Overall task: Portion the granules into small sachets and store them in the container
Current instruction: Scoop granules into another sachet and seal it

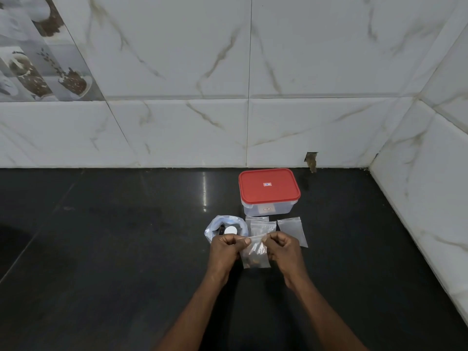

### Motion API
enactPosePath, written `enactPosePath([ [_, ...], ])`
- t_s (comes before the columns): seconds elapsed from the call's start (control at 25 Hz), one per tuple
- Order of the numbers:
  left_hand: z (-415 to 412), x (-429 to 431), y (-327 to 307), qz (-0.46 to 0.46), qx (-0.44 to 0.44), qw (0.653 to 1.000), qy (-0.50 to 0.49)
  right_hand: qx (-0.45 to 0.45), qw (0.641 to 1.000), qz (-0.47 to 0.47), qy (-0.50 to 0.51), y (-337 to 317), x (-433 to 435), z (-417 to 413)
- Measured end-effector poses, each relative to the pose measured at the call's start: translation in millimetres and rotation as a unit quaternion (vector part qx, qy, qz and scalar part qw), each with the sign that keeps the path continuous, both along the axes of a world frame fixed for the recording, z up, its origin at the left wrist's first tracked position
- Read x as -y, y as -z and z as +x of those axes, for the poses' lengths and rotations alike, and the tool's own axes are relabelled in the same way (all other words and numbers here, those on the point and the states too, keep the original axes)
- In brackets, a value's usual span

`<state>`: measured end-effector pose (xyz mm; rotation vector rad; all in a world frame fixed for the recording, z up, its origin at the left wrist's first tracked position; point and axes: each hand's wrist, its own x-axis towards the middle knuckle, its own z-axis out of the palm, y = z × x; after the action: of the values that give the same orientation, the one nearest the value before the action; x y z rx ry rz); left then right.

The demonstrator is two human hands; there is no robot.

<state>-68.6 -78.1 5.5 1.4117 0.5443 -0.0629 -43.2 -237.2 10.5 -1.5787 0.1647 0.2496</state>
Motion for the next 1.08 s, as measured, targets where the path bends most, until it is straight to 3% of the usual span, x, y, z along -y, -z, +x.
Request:
enactPosePath([
  [0.12, 10.5, 8.2, -4.9, 0.032, 0.004, 0.999, -0.007, 0.009, 0.999, -0.001, -0.044, 3.2, 7.5, -3.4],
  [0.24, 18.2, 18.3, -7.8, 0.052, 0.017, 0.998, 0.006, 0.012, 0.996, -0.083, -0.022, 22.3, 14.7, -6.7],
  [0.4, 10.9, 25.0, -0.1, 0.199, 0.060, 0.977, -0.058, -0.010, 0.994, -0.099, 0.042, 45.9, 21.5, 4.9],
  [0.52, -17.5, 32.5, 20.8, 0.324, 0.106, 0.940, -0.010, 0.012, 0.989, -0.143, 0.043, 48.6, 7.4, 17.1],
  [0.64, -43.4, 43.3, 61.1, 0.468, 0.201, 0.851, 0.125, 0.106, 0.947, -0.304, 0.018, 50.5, -4.0, 21.0],
  [0.76, -50.1, 54.4, 85.4, 0.536, 0.193, 0.792, 0.221, 0.152, 0.907, -0.393, 0.029, 45.4, 6.3, 16.7],
  [0.84, -48.2, 58.7, 85.0, 0.562, 0.128, 0.769, 0.276, 0.148, 0.862, -0.480, 0.071, 43.4, 23.1, 23.3],
  [0.96, -42.1, 62.7, 77.7, 0.578, 0.078, 0.755, 0.299, 0.056, 0.814, -0.574, 0.069, 46.3, 47.7, 42.2],
  [1.04, -40.9, 62.3, 71.0, 0.589, 0.094, 0.751, 0.283, 0.025, 0.818, -0.573, 0.046, 55.5, 54.3, 51.1],
  [1.08, -41.5, 61.4, 68.6, 0.581, 0.115, 0.759, 0.271, 0.024, 0.842, -0.536, 0.054, 57.4, 53.6, 53.9],
])
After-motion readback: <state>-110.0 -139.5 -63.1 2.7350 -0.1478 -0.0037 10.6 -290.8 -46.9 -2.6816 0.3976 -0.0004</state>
